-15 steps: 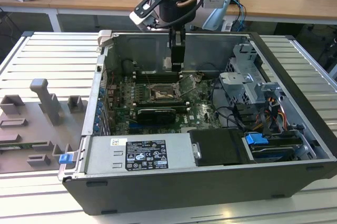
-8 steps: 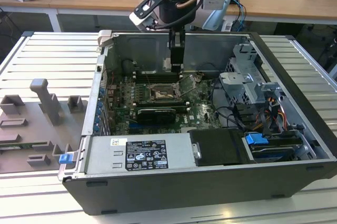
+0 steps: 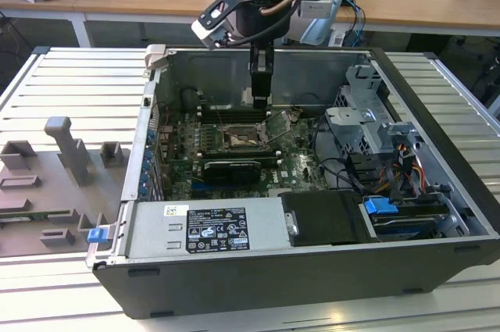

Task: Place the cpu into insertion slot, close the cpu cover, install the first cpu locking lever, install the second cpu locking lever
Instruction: 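Place the cpu into insertion slot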

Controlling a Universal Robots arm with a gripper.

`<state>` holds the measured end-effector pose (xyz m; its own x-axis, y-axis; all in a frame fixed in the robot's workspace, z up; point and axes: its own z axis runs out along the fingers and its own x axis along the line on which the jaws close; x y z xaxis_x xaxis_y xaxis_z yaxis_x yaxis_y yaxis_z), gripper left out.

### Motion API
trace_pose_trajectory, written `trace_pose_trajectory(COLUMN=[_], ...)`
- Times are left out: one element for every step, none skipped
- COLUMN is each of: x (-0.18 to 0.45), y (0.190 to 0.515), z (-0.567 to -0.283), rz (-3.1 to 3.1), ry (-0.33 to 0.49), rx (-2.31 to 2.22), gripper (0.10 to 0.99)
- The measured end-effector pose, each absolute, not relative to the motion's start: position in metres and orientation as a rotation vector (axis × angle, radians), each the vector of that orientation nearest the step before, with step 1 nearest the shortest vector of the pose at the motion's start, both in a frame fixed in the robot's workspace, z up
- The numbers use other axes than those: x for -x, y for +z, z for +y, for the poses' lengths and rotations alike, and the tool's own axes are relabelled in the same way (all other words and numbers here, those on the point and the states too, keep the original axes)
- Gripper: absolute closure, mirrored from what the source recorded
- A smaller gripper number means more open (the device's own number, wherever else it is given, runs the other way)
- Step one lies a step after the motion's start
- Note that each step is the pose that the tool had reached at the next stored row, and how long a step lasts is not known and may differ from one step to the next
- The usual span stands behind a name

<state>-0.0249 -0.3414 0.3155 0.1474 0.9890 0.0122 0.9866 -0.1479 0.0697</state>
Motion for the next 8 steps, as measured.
trace_pose_trajectory(x=[0.025,0.026,0.027,0.027,0.028,0.028,0.028,0.028], y=[0.314,0.313,0.31,0.308,0.306,0.304,0.302,0.301], z=[-0.341,-0.341,-0.341,-0.342,-0.342,-0.342,-0.342,-0.342], rz=[2.02,2.02,2.022,2.028,2.038,2.049,2.056,2.06], ry=[0.085,0.085,0.085,0.085,0.085,0.085,0.085,0.085], rx=[-2.345,-2.345,-2.344,-2.339,-2.331,-2.322,-2.315,-2.313], gripper=[0.541,0.541,0.541,0.541,0.541,0.541,0.541,0.541])
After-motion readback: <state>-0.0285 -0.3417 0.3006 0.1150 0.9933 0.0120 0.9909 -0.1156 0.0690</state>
